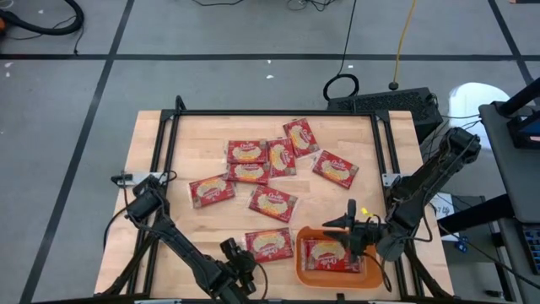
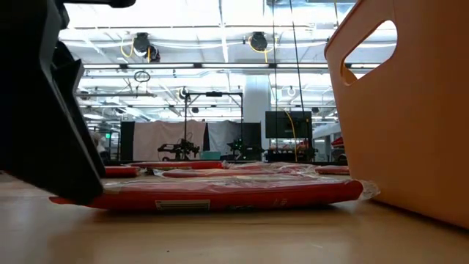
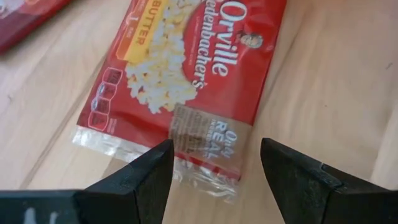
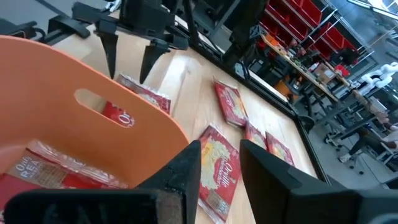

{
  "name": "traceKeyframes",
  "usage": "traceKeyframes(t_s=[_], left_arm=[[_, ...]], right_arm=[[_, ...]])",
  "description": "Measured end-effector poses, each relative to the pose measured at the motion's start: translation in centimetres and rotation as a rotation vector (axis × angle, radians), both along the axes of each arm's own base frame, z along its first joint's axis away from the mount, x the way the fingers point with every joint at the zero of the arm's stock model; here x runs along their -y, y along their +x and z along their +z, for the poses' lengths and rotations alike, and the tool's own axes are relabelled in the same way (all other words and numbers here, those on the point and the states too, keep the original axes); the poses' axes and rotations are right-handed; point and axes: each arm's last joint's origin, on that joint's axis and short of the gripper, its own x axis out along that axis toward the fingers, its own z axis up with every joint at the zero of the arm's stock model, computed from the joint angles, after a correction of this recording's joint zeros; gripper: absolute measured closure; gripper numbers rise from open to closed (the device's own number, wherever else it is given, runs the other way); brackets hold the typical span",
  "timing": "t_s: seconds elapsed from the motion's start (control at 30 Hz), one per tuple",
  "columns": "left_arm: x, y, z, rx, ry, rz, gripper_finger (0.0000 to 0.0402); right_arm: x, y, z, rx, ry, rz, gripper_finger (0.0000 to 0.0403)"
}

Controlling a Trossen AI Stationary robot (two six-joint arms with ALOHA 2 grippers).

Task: Sort popcorn bags into baskets
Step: Put the red popcorn bag into the orange bin

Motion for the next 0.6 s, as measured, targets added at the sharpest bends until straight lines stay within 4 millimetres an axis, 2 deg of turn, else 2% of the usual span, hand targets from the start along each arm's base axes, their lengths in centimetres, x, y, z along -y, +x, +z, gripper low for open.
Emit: traceKeyframes(t_s=[0.37, 0.6], left_arm=[[0.0, 0.0, -1.5, -0.032, 0.025, 0.018, 0.0158], [-0.1, -0.1, -1.6, -0.012, 0.045, 0.049, 0.0158]], right_arm=[[-0.1, 0.0, 0.0, -0.014, 0.041, 0.03, 0.03], [-0.1, 0.0, 0.0, -0.01, 0.046, 0.029, 0.03]])
